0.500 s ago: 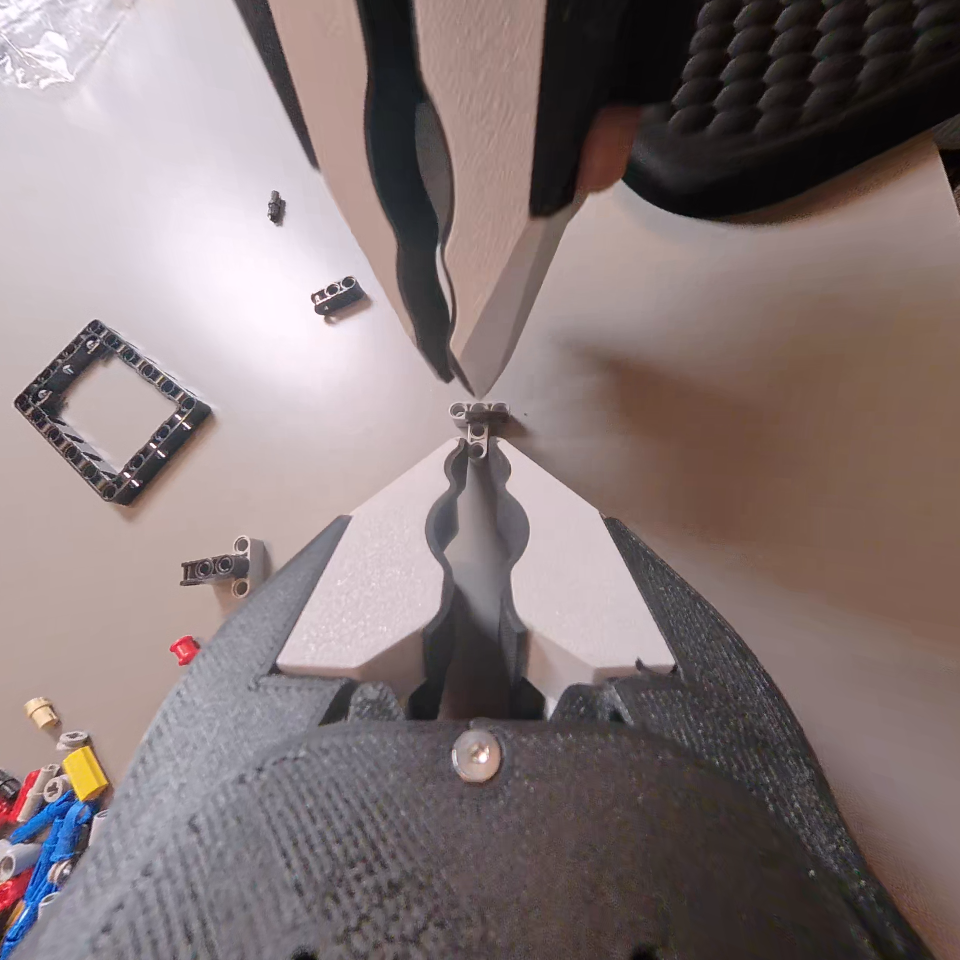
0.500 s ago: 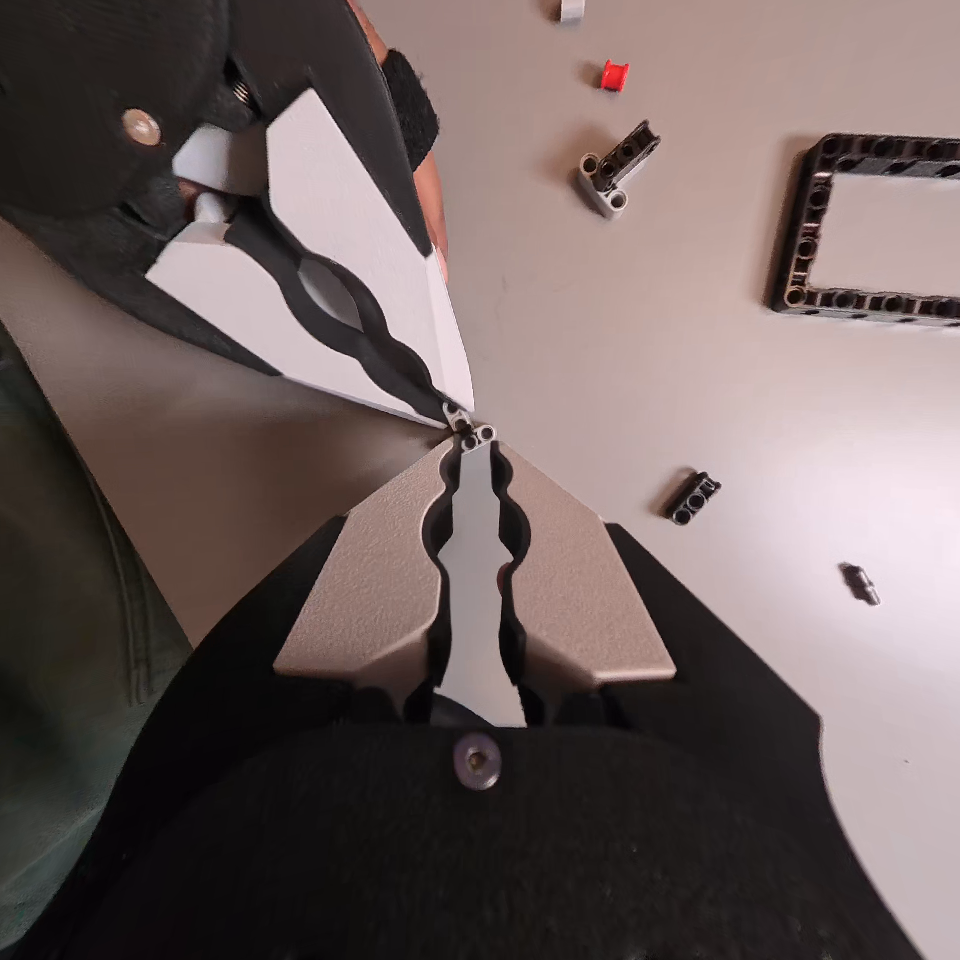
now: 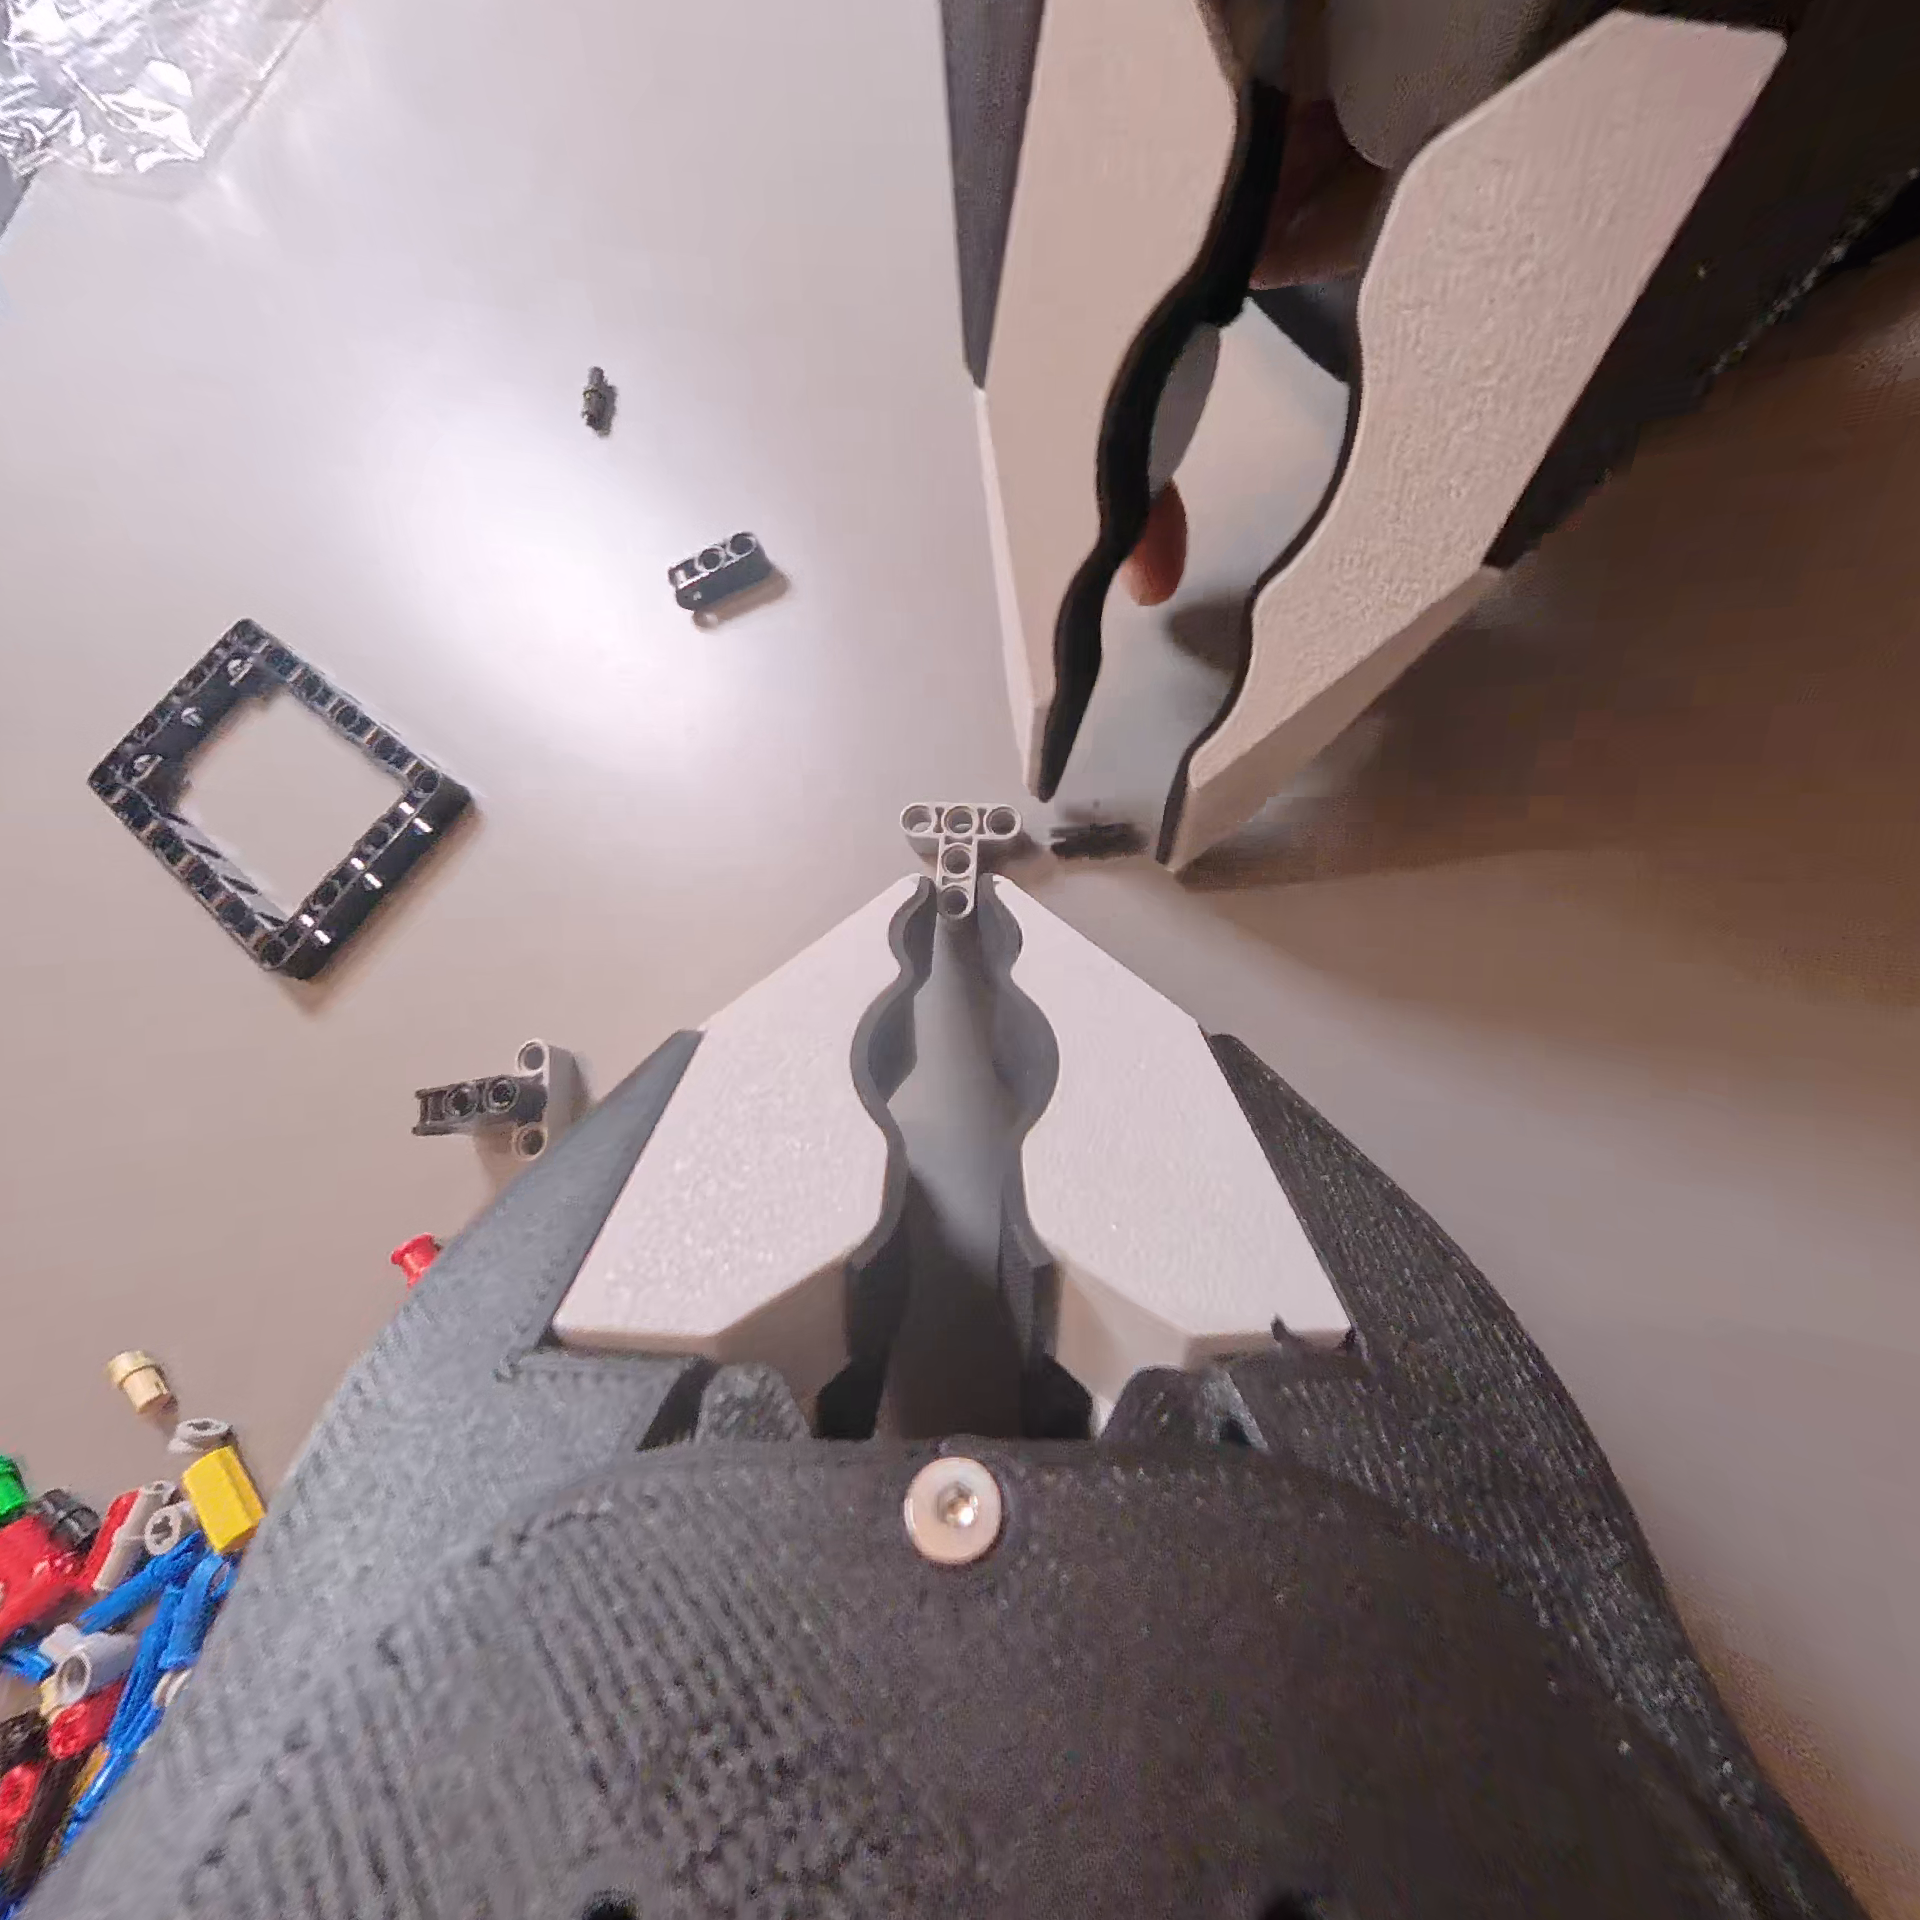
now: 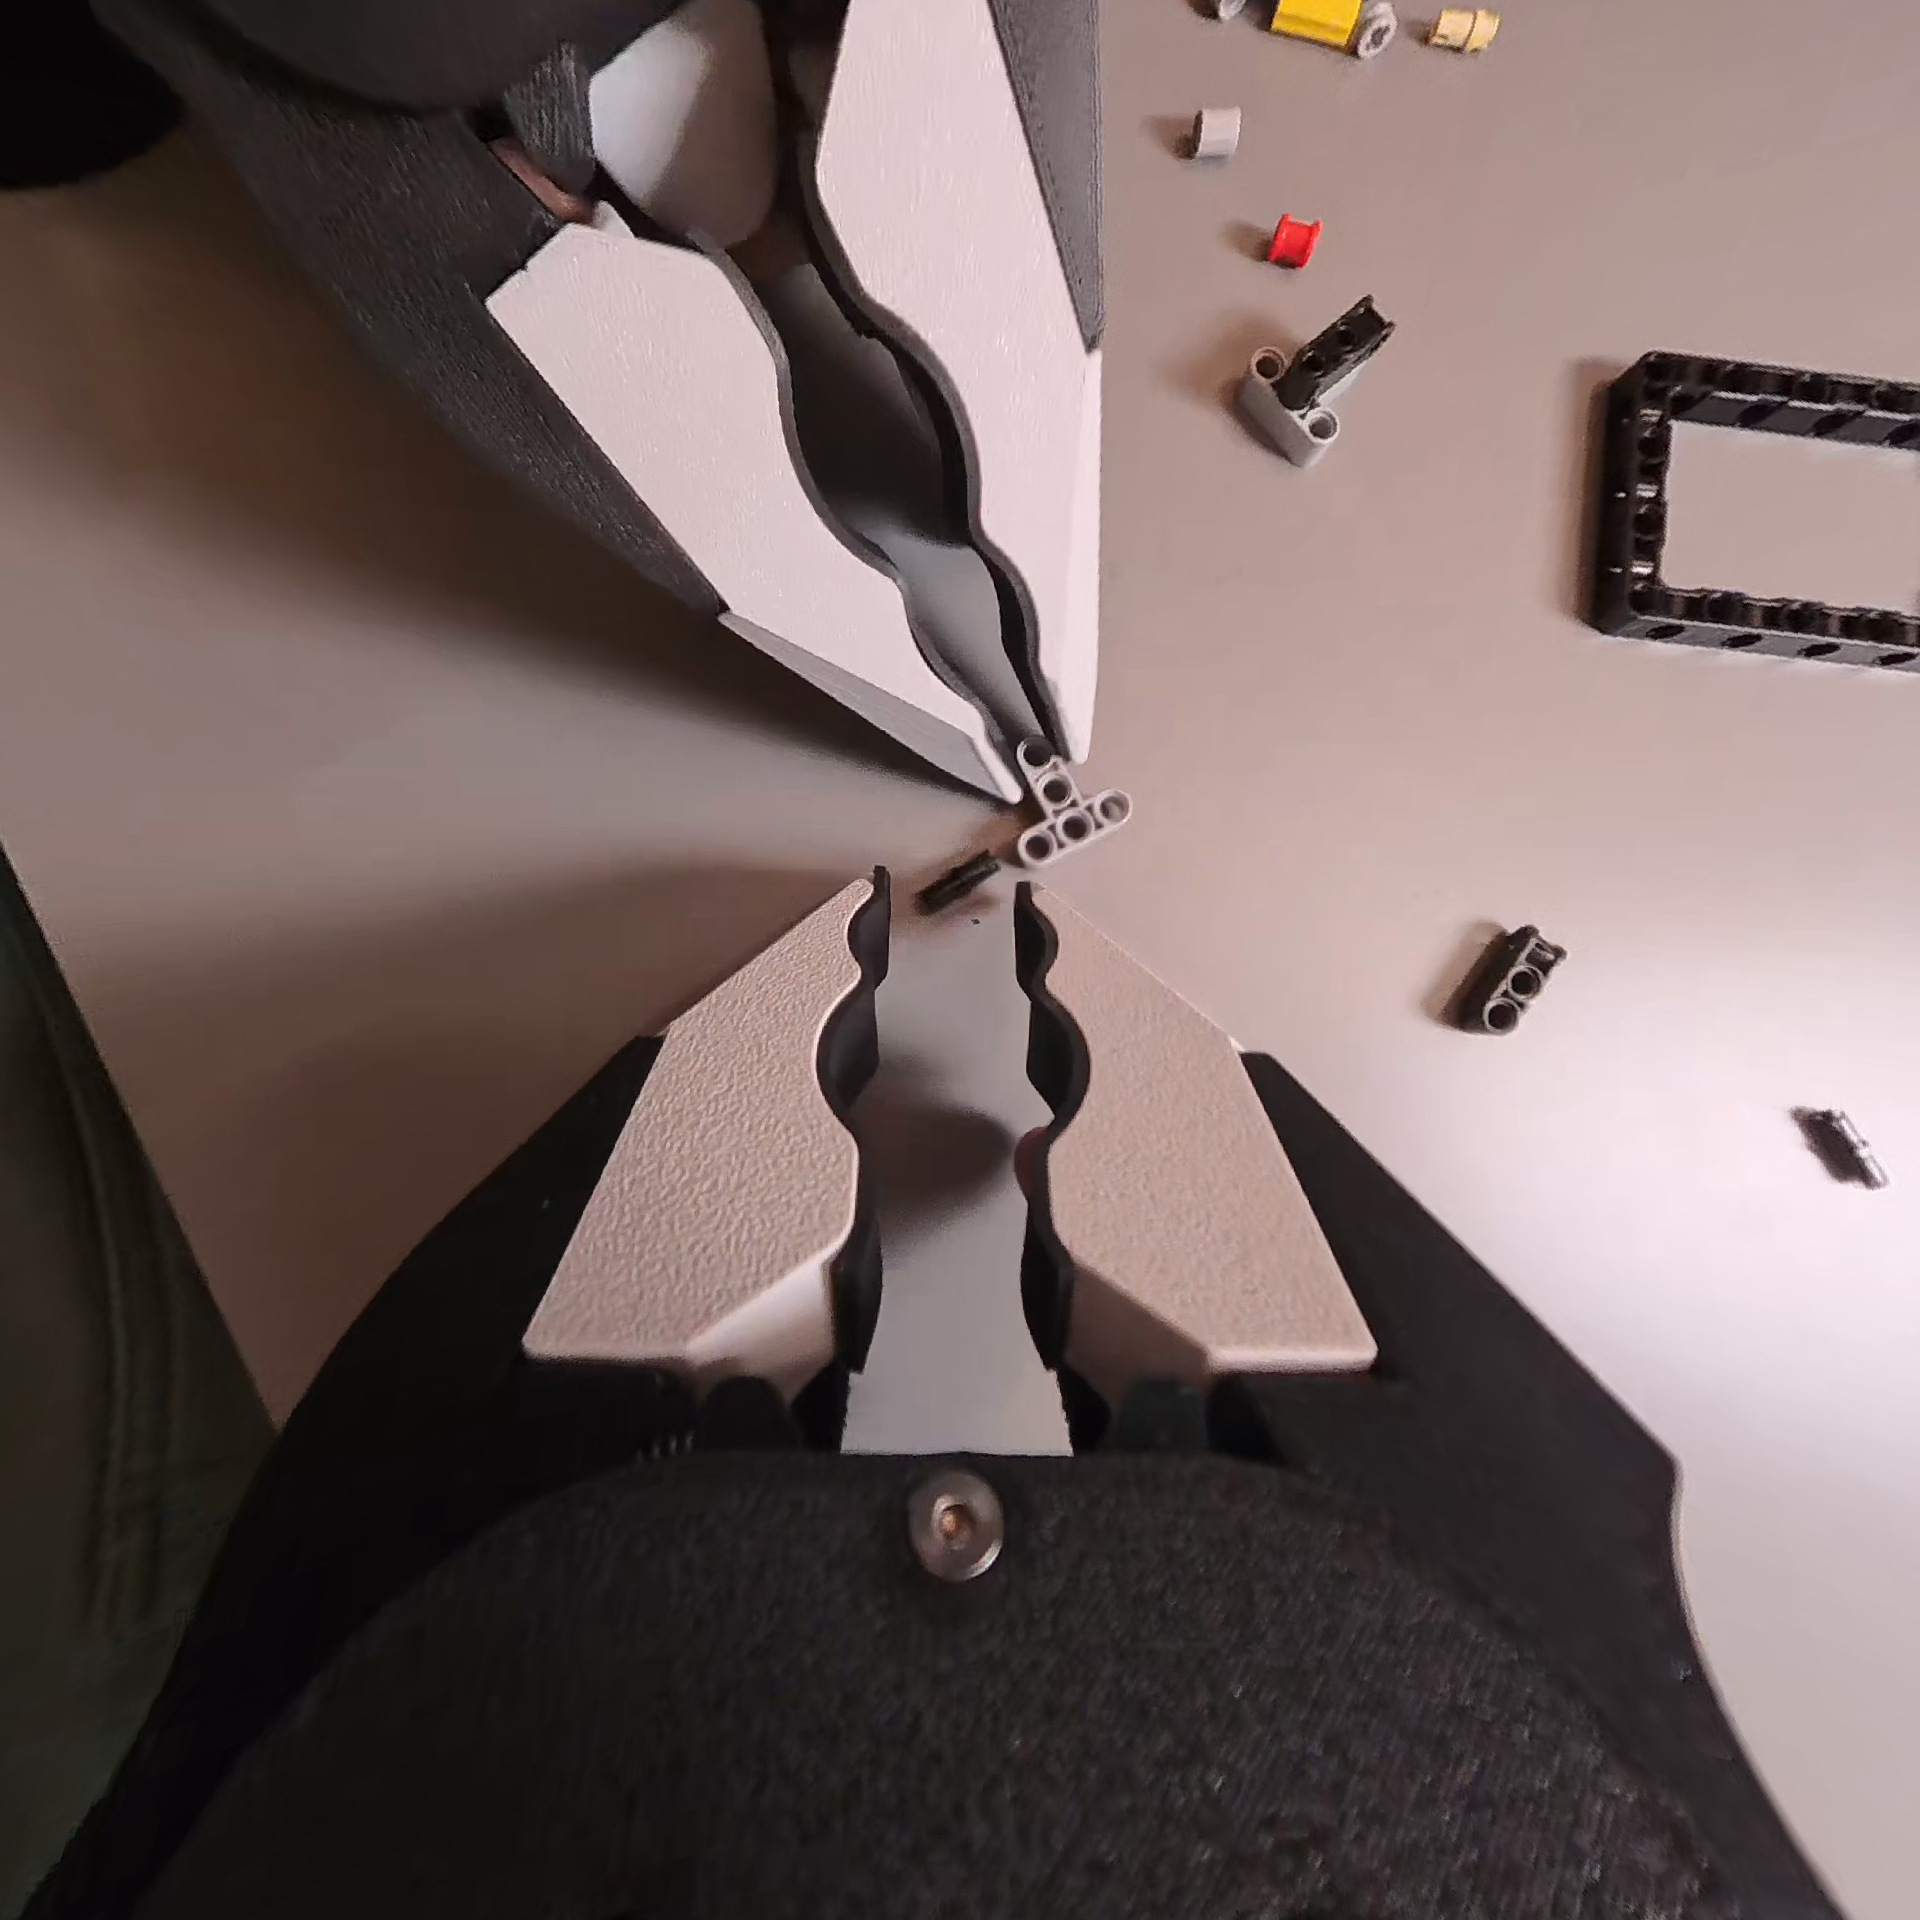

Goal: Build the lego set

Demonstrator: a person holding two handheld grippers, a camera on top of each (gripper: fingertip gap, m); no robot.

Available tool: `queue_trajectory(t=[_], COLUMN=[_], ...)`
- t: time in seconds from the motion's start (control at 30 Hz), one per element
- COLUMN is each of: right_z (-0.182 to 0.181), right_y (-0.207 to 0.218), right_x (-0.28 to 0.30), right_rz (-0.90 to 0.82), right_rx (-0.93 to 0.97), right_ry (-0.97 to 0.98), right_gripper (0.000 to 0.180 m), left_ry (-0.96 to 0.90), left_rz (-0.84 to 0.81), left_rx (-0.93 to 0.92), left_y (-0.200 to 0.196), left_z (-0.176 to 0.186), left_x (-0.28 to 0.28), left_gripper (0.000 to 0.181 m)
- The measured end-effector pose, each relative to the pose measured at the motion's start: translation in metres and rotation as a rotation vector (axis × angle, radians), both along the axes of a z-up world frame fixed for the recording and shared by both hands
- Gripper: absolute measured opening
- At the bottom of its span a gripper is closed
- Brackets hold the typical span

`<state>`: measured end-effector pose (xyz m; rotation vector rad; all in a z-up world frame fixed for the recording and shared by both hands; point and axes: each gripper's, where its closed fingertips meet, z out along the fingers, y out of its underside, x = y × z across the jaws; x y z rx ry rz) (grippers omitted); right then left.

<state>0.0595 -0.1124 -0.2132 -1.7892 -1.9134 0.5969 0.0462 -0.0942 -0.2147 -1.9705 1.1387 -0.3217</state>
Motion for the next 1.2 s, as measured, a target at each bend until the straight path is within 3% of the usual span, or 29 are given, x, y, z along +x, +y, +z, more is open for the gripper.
queue_trajectory(t=[0.03, 0.27, 0.4, 0.53, 0.73, 0.9, 1.07, 1.2], right_z=[-0.003, -0.003, 0.005, 0.037, 0.081, 0.098, 0.104, 0.097], right_y=[0.001, 0.006, 0.005, 0.003, -0.002, -0.010, -0.013, -0.020], right_x=[0.000, -0.002, 0.000, -0.006, -0.008, -0.011, -0.013, -0.008], right_rz=[-0.012, -0.003, 0.066, 0.100, 0.136, 0.177, 0.187, 0.243], right_rx=[0.008, 0.038, 0.055, 0.167, 0.380, 0.541, 0.621, 0.383], right_ry=[-0.008, -0.006, 0.100, 0.324, 0.565, 0.638, 0.671, 0.625], right_gripper=[0.021, 0.014, 0.014, 0.014, 0.014, 0.013, 0.013, 0.015], left_ry=[0.003, -0.007, -0.123, -0.358, -0.857, -1.025, -1.033, -0.874], left_rz=[0.009, 0.035, 0.017, 0.003, -0.088, -0.173, -0.205, -0.247], left_rx=[0.003, -0.002, -0.023, -0.184, -0.516, -0.600, -0.572, -0.498], left_y=[0.001, 0.005, 0.004, -0.003, -0.018, -0.028, -0.030, -0.036], left_z=[0.000, 0.002, 0.019, 0.036, 0.079, 0.100, 0.105, 0.097], left_x=[-0.001, -0.007, -0.007, -0.001, 0.012, 0.016, 0.015, 0.016], left_gripper=[0.007, 0.013, 0.016, 0.015, 0.014, 0.007, 0.004, 0.004])
